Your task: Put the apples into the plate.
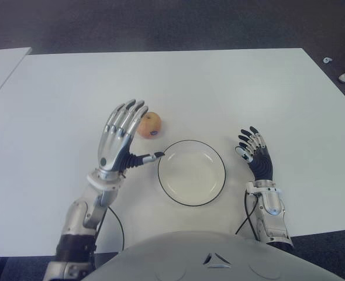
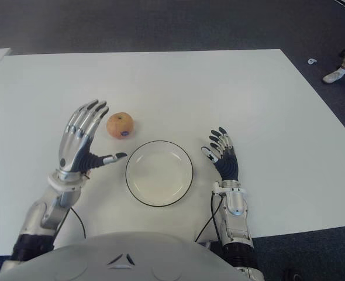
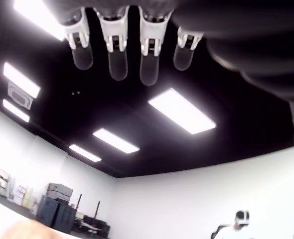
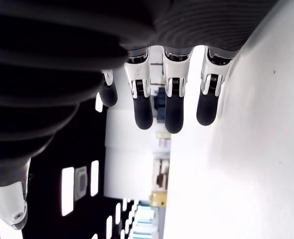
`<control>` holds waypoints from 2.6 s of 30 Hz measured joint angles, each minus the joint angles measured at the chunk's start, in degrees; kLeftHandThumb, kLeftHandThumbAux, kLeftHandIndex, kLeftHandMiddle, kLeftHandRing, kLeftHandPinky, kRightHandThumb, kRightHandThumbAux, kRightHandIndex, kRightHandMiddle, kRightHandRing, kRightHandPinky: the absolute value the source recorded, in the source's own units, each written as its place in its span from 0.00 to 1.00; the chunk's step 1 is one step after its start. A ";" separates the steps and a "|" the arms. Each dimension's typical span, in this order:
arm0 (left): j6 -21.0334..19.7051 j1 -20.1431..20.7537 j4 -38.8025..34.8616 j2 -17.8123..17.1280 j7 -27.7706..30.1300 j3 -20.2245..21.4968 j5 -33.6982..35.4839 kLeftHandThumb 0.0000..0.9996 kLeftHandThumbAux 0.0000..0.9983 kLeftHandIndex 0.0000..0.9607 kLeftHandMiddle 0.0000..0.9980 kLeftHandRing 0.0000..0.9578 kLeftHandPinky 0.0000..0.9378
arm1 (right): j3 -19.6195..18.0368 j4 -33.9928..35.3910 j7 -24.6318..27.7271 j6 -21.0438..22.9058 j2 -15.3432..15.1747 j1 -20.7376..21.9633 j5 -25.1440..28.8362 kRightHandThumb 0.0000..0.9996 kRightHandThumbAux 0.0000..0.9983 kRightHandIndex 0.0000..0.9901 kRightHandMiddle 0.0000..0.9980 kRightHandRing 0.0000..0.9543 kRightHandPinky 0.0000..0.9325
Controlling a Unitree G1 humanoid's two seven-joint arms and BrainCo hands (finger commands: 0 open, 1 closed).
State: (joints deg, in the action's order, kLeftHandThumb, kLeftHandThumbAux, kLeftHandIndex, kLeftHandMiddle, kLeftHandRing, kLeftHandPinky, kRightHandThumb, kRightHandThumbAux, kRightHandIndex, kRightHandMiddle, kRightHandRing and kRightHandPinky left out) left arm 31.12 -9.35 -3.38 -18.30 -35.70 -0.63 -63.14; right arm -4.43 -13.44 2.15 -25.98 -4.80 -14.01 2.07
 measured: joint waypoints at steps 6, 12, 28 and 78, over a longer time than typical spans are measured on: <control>-4.37 6.38 2.60 -4.14 3.03 -2.31 0.04 0.26 0.25 0.00 0.02 0.00 0.00 | 0.06 -0.14 0.03 -0.01 0.28 0.43 0.10 0.32 0.60 0.08 0.21 0.22 0.25; -5.96 9.25 5.99 -6.61 4.23 -4.85 1.16 0.27 0.23 0.01 0.02 0.00 0.00 | 0.03 -0.14 -0.02 -0.56 0.42 0.51 0.08 0.32 0.59 0.08 0.21 0.22 0.23; -7.17 18.01 15.74 -12.44 11.67 -10.02 5.02 0.29 0.23 0.09 0.05 0.02 0.07 | -0.04 -1.65 -0.70 -3.62 0.36 0.65 -0.53 0.33 0.57 0.09 0.22 0.22 0.22; -5.30 31.55 26.87 -15.64 30.47 -18.23 14.94 0.30 0.28 0.14 0.12 0.10 0.13 | 0.03 -2.39 -1.02 -6.15 1.28 0.72 -0.46 0.36 0.58 0.09 0.23 0.25 0.29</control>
State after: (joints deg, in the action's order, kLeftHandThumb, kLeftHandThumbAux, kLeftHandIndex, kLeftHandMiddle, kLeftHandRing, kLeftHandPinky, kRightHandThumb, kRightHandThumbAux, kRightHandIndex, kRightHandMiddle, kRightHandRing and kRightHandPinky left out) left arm 25.82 22.20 23.50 -33.95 -5.23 -18.86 -48.20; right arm -4.40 -15.82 1.14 -32.13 -3.52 -13.29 1.61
